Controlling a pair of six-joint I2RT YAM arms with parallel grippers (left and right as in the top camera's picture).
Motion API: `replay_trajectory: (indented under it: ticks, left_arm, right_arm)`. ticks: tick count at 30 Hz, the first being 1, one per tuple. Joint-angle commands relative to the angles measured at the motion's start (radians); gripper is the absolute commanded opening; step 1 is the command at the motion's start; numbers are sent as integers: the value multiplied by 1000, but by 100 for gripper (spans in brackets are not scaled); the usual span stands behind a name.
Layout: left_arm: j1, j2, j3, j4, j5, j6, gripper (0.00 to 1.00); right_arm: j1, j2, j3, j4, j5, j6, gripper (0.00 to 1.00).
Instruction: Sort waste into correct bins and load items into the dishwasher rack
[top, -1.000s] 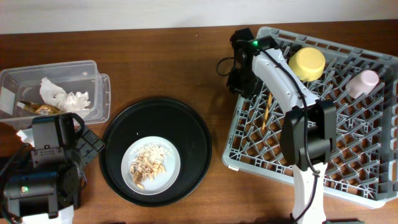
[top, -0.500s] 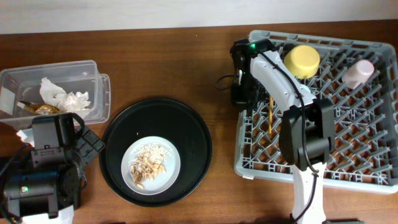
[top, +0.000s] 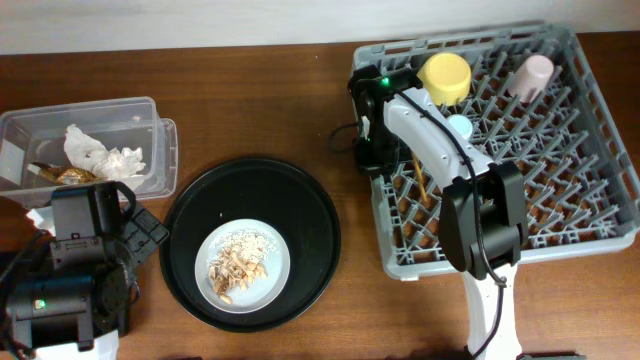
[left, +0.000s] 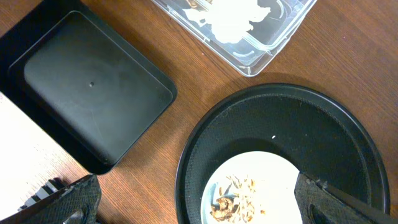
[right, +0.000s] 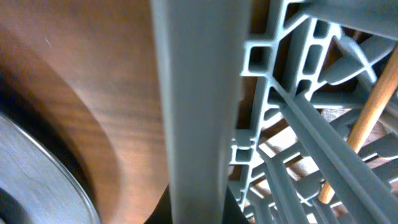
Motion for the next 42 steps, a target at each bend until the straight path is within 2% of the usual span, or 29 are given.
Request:
replay_trajectory:
  ticks: [1, 6, 12, 16, 19, 20, 22, 25, 29, 30, 31, 32, 34, 38, 39, 42]
  left_arm:
    - [6, 1, 11, 2, -7, -10, 99]
    - [6, 1, 11, 2, -7, -10, 99]
    - [6, 1, 11, 2, -7, -10, 99]
    - [6, 1, 11, 2, -7, -10, 99]
    - [6, 1, 11, 2, -7, -10, 99]
    - [6, 1, 11, 2, -7, -10, 99]
    - [6, 1, 11, 2, -7, -10, 99]
    - [6, 1, 11, 2, -7, -10, 99]
    - [6, 1, 11, 2, -7, -10, 99]
    - [6, 1, 11, 2, -7, -10, 99]
    - [6, 1, 11, 2, -7, -10, 99]
    - [6, 1, 11, 2, -7, -10, 99]
    - [6, 1, 11, 2, -7, -10, 99]
    - [6, 1, 11, 2, -7, -10, 99]
    - [6, 1, 11, 2, -7, -10, 99]
    - [6, 1, 11, 2, -7, -10, 99]
  right_arm:
    - [18, 12, -7, 60, -21, 249, 4]
    - [18, 12, -7, 66, -18, 254, 4]
    - [17, 11, -7, 31, -26, 51, 4]
    - [17, 11, -7, 16, -22, 42, 5]
    - [17, 11, -3, 8, -22, 42, 20]
    - [17, 11, 6, -3, -23, 43, 35]
    - [17, 9, 62, -43, -23, 49, 49]
    - [11, -4, 208, -149, -22, 49, 52]
    - [-45, -17, 500, -365, -22, 47, 64]
    - [-77, -44, 556, -364, -44, 11, 86]
    - [-109, -79, 565, -364, -44, 11, 87]
    - [-156, -126, 565, -364, -44, 11, 98]
    - [-234, -199, 564, -364, -45, -38, 98]
    - [-447, -348, 564, -364, 8, -353, 98]
    - [-496, -360, 564, -364, 63, -352, 98]
    - [-596, -353, 564, -364, 64, -351, 98]
